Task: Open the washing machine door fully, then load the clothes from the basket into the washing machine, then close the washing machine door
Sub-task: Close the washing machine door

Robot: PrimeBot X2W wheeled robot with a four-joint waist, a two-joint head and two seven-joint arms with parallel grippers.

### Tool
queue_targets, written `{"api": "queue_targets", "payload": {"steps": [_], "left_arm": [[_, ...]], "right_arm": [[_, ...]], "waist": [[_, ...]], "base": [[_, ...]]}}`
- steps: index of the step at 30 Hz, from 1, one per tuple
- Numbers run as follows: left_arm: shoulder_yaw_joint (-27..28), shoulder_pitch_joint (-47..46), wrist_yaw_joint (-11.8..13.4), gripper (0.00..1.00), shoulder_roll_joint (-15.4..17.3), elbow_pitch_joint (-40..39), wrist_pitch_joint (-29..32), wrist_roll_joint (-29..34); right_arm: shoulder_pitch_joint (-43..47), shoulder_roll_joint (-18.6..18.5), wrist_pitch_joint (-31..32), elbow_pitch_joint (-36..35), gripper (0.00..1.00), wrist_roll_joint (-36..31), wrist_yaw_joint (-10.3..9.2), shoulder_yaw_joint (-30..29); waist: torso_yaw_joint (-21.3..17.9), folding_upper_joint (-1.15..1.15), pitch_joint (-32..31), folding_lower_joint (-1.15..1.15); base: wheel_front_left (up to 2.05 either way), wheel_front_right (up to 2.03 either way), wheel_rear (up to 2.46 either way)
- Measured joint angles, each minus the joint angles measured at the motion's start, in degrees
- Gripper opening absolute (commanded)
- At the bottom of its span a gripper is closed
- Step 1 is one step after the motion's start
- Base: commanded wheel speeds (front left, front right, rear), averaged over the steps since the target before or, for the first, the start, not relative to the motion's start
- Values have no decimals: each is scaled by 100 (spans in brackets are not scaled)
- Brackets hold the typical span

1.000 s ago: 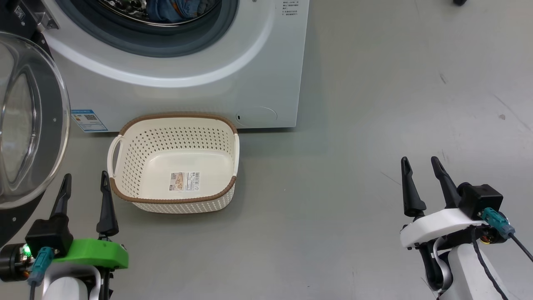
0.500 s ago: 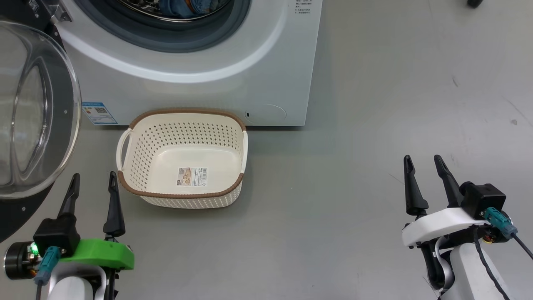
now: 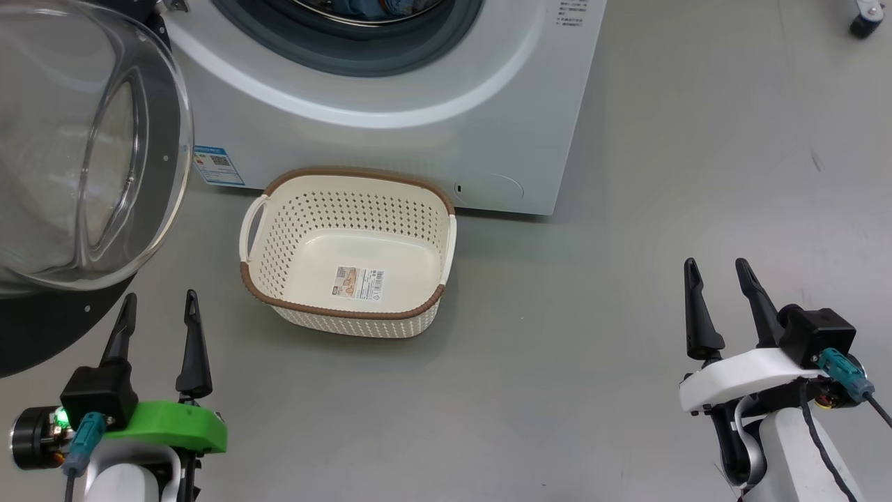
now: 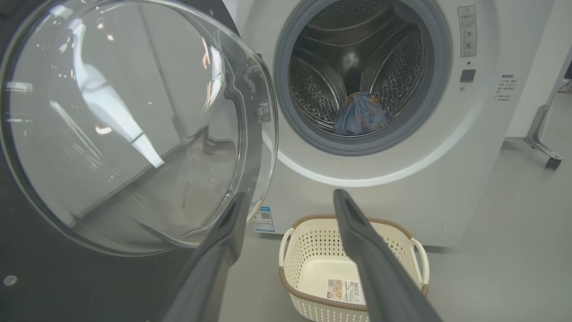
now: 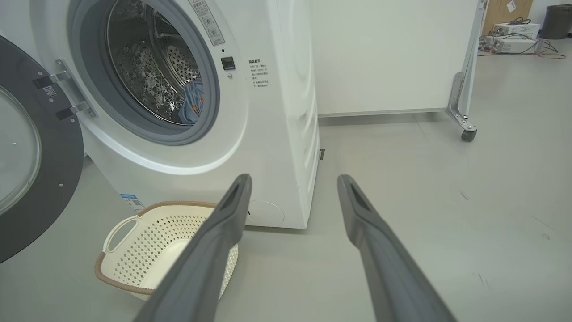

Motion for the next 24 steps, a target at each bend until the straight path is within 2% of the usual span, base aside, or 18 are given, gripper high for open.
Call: {"api": "queue_targets", "payload": {"steps": [14, 15, 16, 24], "left_arm": [[-134, 2, 58, 100, 0, 37, 0, -66], [-137, 2, 77, 100, 0, 41, 0, -67], [-132, 5, 135, 100, 0, 42, 0, -70], [-125, 17, 201, 100, 0, 48, 0, -76]], "right_arm": [[116, 2, 0, -19, 100, 0, 0, -21], [127, 2, -1, -19, 100, 0, 0, -22], [198, 4, 0, -21, 100, -2, 0, -26], [202, 5, 0, -24, 100, -10, 0, -12]], "waist": [[750, 0, -55, 0], [816, 0, -61, 0], [1078, 0, -89, 0], [1572, 0, -145, 0]], "base": [[0, 0, 0], [0, 0, 0], [0, 0, 0], [0, 0, 0]]}}
